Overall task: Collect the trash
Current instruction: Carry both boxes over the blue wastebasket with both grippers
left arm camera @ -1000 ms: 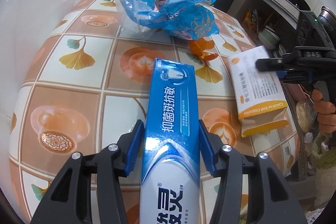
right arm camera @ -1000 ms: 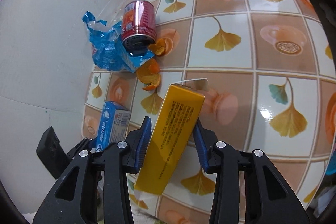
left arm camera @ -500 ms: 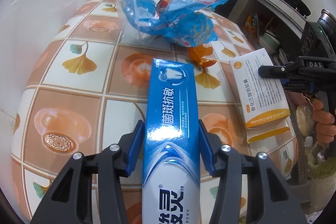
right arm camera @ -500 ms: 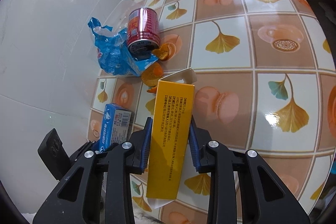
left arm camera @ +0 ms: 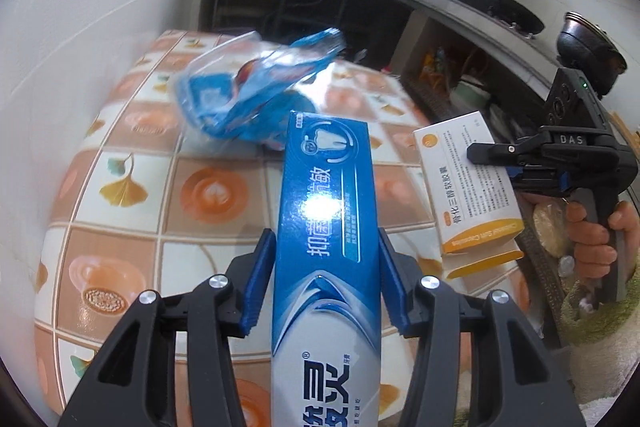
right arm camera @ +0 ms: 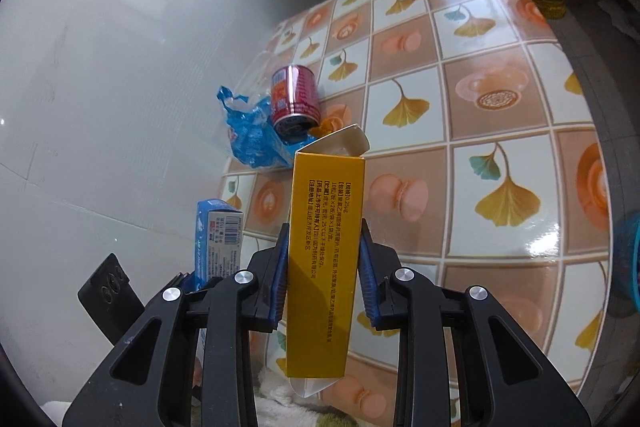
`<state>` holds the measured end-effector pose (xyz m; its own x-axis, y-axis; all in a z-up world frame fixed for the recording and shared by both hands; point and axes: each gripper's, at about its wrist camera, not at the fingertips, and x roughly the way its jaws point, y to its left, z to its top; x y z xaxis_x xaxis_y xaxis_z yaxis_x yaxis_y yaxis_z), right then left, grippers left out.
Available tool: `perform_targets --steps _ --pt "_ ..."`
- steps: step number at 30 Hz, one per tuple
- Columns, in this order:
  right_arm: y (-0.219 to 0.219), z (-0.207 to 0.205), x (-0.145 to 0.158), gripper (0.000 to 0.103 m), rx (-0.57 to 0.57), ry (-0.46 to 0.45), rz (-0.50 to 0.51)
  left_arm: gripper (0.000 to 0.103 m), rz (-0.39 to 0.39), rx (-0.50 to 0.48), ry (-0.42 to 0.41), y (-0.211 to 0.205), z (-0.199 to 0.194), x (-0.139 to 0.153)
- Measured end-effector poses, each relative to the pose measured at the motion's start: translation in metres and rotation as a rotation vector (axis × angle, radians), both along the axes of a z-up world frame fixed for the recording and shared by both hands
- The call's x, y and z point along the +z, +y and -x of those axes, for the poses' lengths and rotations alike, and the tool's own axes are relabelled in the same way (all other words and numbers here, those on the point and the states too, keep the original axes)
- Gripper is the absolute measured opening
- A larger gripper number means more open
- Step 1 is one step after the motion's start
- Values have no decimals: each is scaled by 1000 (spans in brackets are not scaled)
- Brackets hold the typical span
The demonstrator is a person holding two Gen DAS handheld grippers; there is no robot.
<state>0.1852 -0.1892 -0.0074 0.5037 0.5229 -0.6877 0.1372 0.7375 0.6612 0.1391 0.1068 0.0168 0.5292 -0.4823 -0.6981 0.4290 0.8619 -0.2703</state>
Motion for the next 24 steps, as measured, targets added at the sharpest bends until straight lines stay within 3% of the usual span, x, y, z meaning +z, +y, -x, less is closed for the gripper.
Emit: perform_targets --steps 6,12,18,24 --pt "-32 33 8 29 -76 -44 -27 48 6 -54 -31 -26 6 16" --pt "-93 91 21 29 -240 -98 -7 48 2 -190 -69 -89 6 36" --pt "-168 171 27 29 -473 -104 76 48 33 -394 -65 -195 3 55" --pt "-230 243 1 29 -709 -7 176 48 31 -597 63 -321 1 33"
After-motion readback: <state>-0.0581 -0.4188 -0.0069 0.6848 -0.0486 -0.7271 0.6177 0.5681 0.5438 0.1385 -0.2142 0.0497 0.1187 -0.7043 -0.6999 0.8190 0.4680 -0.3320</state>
